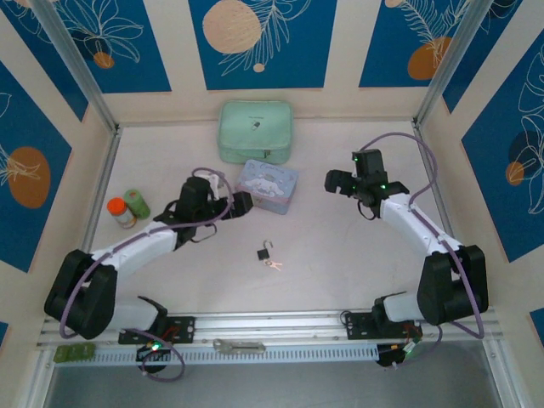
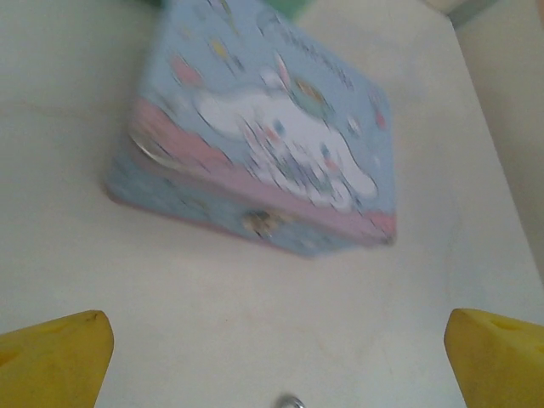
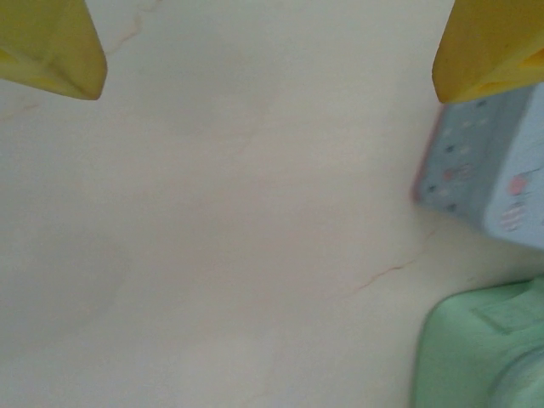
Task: Unlock the padlock with the key
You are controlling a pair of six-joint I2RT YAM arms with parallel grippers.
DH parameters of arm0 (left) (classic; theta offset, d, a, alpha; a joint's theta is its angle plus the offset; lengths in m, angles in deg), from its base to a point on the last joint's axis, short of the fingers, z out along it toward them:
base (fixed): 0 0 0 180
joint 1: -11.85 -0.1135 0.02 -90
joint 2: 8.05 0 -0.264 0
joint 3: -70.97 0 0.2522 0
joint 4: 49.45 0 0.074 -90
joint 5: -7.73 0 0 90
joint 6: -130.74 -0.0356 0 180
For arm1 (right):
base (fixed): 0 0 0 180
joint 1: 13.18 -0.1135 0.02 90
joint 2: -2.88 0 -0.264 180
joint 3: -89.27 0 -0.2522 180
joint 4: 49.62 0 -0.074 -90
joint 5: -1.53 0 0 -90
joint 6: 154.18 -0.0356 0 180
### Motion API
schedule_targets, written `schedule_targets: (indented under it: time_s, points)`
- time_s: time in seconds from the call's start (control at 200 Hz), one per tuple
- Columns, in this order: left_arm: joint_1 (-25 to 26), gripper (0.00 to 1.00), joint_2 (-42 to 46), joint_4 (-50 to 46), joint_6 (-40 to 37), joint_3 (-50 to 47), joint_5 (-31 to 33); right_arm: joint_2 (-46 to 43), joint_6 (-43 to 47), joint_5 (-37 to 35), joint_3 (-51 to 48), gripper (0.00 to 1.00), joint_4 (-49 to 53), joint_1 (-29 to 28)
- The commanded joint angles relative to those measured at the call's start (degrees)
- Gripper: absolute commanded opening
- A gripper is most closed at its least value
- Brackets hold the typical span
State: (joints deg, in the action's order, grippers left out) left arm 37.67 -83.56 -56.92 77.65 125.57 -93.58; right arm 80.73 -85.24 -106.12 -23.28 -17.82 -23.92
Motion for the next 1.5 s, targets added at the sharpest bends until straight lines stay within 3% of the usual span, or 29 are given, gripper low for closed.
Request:
schedule_targets:
  time_s: [0.0,0.13,0.31,0.455,0.76,0.88,1.105,1.26,1.355,1.436,1.496]
  points:
    - [-3.8,0.99,2.4,-4.5,-6.2,2.8,4.9,-1.5,2.1,0.8,-2.9,0.99,-3.9,3.8]
    - [-7.4,0.99,4.0,-7.0,-10.7,3.9,10.4,-1.4,2.8,1.8,-8.1,0.99,-10.5,7.6]
    - [-11.8,0.99,5.5,-6.5,-16.5,1.7,15.9,0.4,7.0,1.5,-14.0,0.99,-20.8,7.9]
    - [-13.2,0.99,7.7,-6.0,-21.9,-1.5,26.1,3.0,9.3,2.0,-17.7,0.99,-29.0,7.8]
    - [-13.8,0.99,9.8,6.1,-24.9,-11.5,42.1,4.0,12.5,3.1,-22.3,0.99,-44.1,7.5]
    - [-13.9,0.99,9.1,7.9,-27.5,-12.0,43.9,5.6,13.6,1.8,-21.2,0.99,-44.6,7.2]
    - [-13.9,0.99,1.4,25.5,-30.6,-18.2,48.1,8.7,14.9,1.3,-23.0,0.99,-52.5,7.5]
    - [-14.0,0.99,-3.6,29.6,-32.4,-16.6,43.5,8.6,14.8,2.0,-23.0,0.99,-52.0,7.7]
    - [-14.1,0.99,-5.4,27.3,-33.6,-14.3,42.0,8.4,15.1,5.2,-23.6,0.99,-52.8,8.5]
    - [-14.1,0.99,-6.4,28.9,-37.0,-14.0,38.2,7.9,15.1,11.6,-27.1,0.99,-57.9,10.4]
    - [-14.0,0.99,-6.9,33.7,-40.4,-15.4,36.2,10.6,14.0,12.3,-31.2,0.99,-69.6,11.1]
